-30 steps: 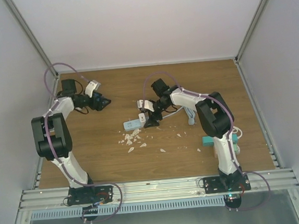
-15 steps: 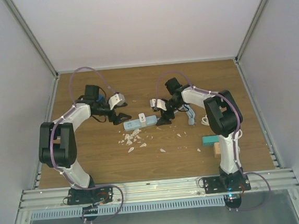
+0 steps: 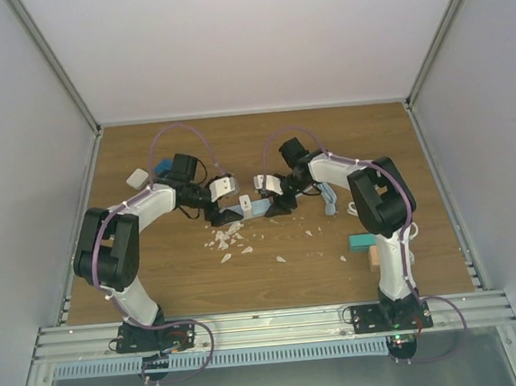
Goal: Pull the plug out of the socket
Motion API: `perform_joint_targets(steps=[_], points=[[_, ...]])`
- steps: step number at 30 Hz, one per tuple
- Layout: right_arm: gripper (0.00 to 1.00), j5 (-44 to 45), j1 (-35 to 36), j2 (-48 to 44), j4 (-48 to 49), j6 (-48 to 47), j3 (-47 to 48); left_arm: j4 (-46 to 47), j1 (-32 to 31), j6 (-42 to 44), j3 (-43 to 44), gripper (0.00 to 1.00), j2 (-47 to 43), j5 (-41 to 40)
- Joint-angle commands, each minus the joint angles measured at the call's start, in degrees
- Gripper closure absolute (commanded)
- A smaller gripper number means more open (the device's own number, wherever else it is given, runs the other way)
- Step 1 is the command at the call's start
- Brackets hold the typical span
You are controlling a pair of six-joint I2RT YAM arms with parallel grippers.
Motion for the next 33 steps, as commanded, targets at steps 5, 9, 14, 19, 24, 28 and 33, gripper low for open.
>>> perform_joint_targets(steps=[5,9,14,19,24,28,33], points=[[0.41,0.01,0.96,0.81,0.28,0.16,-0.24,7.34,-4.54,-2.99,0.41,0.15,2.70,-5.43],[0.49,-0.70,1.34,-0.19,0.62,0.85,-1.54,9.01,-5.85,-4.23,0.33,0.17,3.40,-6.56],[0.52,-0.54,2.18,-1.95,1.98,2.33,-4.27,9.48,-6.70,-3.43,-1.02,0.23,3.06,-7.63],[0.56,-0.02,2.63,-2.91,3.21,3.35,-5.86,11.01,-6.67,-1.97,-3.10,0.37,1.20,-9.06],[0.60,0.51,2.89,-2.46,3.07,3.60,-5.63,11.67,-6.52,-4.79,-2.52,0.51,0.03,-6.26],[0.65,0.96,2.99,-2.27,2.40,3.84,-5.82,12.38,-5.36,-8.30,-2.11,0.56,-0.38,-0.69],[0.74,2.24,2.99,-2.24,2.19,4.15,-6.33,12.16,-4.02,-10.43,-1.35,0.63,0.05,5.19]])
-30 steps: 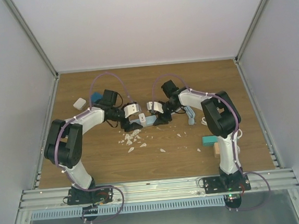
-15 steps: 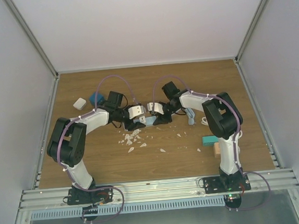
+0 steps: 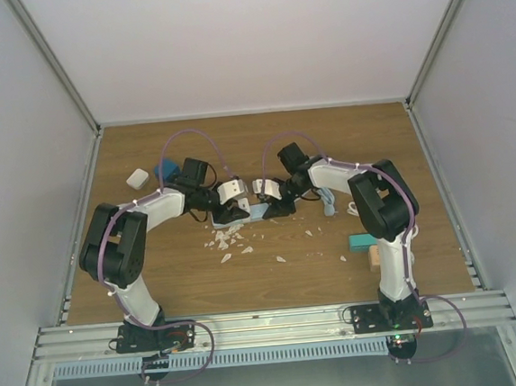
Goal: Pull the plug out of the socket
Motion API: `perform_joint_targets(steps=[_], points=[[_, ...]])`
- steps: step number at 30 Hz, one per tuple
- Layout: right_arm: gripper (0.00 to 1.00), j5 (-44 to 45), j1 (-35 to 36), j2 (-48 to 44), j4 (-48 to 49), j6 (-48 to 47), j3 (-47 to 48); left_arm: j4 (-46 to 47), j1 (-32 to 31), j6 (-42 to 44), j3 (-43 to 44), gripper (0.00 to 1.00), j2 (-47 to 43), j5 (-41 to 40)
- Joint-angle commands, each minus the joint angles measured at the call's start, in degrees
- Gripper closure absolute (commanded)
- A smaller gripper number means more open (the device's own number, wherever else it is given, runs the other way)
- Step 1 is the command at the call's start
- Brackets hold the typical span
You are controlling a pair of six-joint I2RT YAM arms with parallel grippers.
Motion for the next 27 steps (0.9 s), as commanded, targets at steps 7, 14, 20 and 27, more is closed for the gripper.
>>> perform_joint_targets(steps=[7,14,20,27], points=[[0.80,2.98,1.30,1.09,-2.97,2.11,-0.74,1.15,0.81,2.41,0.95,0.67,-3.35,10.31],[0.83,4.58,1.31,2.13,-3.35,2.52,0.00,4.76,0.80,7.57,-2.78,0.68,-7.15,5.41],[0.84,6.34,1.32,2.91,-3.35,2.84,-0.05,3.29,0.91,7.36,-2.57,0.70,-7.87,8.65],[0.85,7.73,1.30,3.42,-3.25,3.16,-0.09,2.70,1.61,0.53,-1.42,0.70,-7.10,13.44]])
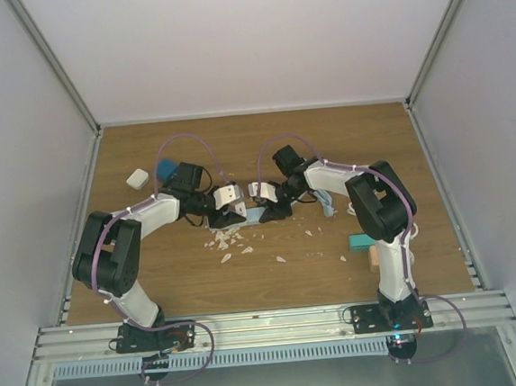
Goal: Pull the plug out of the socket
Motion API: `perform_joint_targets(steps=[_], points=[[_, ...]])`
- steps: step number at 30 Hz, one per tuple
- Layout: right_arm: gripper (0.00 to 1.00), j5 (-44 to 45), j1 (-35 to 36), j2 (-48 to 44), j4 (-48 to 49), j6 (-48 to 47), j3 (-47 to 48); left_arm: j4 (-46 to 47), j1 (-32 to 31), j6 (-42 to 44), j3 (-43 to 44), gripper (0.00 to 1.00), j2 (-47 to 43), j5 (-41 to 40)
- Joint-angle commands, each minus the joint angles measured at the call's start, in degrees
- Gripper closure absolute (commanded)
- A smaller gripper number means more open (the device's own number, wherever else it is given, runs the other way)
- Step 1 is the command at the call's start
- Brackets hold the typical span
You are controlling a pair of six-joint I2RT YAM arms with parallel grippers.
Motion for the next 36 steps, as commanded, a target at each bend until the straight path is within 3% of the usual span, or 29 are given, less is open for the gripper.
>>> perform_joint_targets(steps=[1,19,23,27,36], points=[[0.85,7.76,-0.40,3.31,-2.08,1.48,-0.54,3.63,0.75,-4.39,2.57,0.71,-2.89,12.13],[0.86,8.53,-0.46,3.76,-1.85,1.54,-1.00,2.96,1.80,6.33,-0.26,0.70,-6.63,6.88],[0.86,8.62,-0.45,3.84,-1.68,1.65,-1.08,-0.51,1.79,4.73,2.38,0.70,-5.33,9.89],[0.86,8.99,-0.47,4.00,-1.72,1.48,-0.92,-0.41,1.42,-2.76,4.11,0.70,-4.08,13.96],[0.86,9.02,-0.46,4.17,-1.68,1.57,-0.89,-2.21,-3.19,-0.20,4.41,0.71,-3.99,4.91]])
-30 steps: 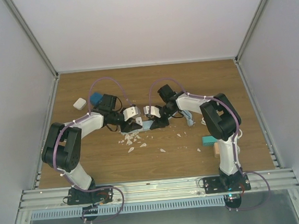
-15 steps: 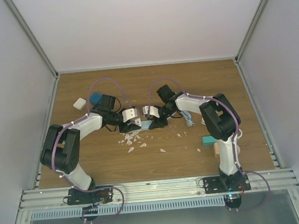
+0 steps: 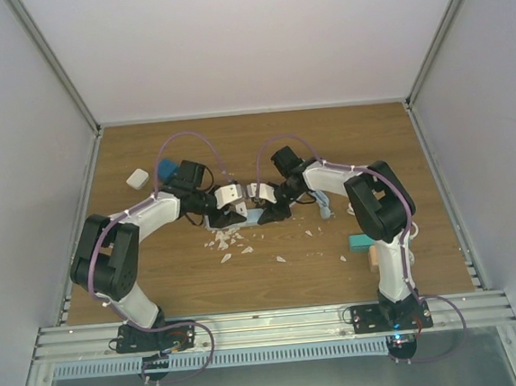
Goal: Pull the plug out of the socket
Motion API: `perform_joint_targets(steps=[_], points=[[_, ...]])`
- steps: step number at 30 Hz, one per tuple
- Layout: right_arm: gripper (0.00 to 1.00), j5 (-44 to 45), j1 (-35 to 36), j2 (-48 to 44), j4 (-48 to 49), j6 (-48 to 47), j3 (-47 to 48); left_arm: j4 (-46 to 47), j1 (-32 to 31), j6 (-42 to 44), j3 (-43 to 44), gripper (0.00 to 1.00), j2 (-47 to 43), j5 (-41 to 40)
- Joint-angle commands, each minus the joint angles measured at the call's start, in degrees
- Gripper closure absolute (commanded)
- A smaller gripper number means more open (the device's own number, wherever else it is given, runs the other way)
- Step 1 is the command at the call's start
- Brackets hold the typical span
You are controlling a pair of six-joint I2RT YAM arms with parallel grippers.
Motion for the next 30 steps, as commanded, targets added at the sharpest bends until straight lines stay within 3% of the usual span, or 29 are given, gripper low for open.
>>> perform_joint_targets(steps=[1,11,14,22,25,30], points=[[0.86,10.00,-1.04,3.82,-1.46,0.93,-1.05,0.81,-2.12,1.98,3.14,0.71,-2.64,5.87],[0.86,10.41,-1.08,3.87,-1.46,0.67,-1.30,1.06,5.95,2.63,0.77,0.71,-6.40,13.84],[0.86,10.36,-1.06,3.97,-1.34,0.66,-1.27,1.06,5.03,2.42,1.37,0.71,-5.24,13.94],[0.87,10.27,-1.08,4.35,-1.24,0.84,-0.96,1.92,-2.73,2.82,3.46,0.69,-2.10,3.43],[0.87,10.11,-1.08,4.35,-1.33,0.98,-0.97,1.36,-2.27,2.56,3.38,0.64,-1.56,2.13],[0.87,10.26,-1.08,4.36,-1.42,0.84,-0.88,1.36,2.27,2.85,1.15,0.42,-2.25,6.57]])
